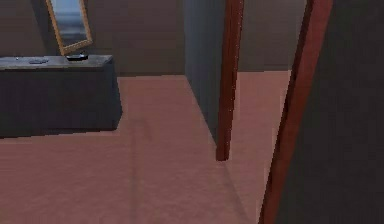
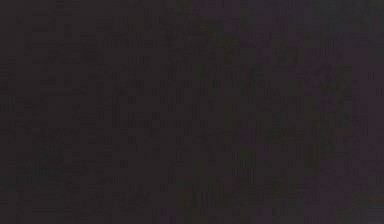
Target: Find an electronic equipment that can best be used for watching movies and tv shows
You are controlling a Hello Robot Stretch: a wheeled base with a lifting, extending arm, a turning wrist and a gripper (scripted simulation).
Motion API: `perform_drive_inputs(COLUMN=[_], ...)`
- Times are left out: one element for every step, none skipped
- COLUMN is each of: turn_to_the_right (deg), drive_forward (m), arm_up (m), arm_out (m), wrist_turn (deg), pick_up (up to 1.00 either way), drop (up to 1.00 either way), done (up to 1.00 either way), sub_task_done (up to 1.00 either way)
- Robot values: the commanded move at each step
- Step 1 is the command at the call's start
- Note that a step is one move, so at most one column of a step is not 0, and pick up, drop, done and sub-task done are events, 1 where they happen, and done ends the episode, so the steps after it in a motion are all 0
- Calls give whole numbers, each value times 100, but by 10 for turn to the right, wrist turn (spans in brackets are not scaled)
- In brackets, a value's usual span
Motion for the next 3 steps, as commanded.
perform_drive_inputs(turn_to_the_right=[0,450,120], drive_forward=[95,0,0], arm_up=[0,0,0], arm_out=[0,0,0], wrist_turn=[0,0,0], pick_up=[0,0,0], drop=[0,0,0], done=[0,0,0], sub_task_done=[0,0,0])
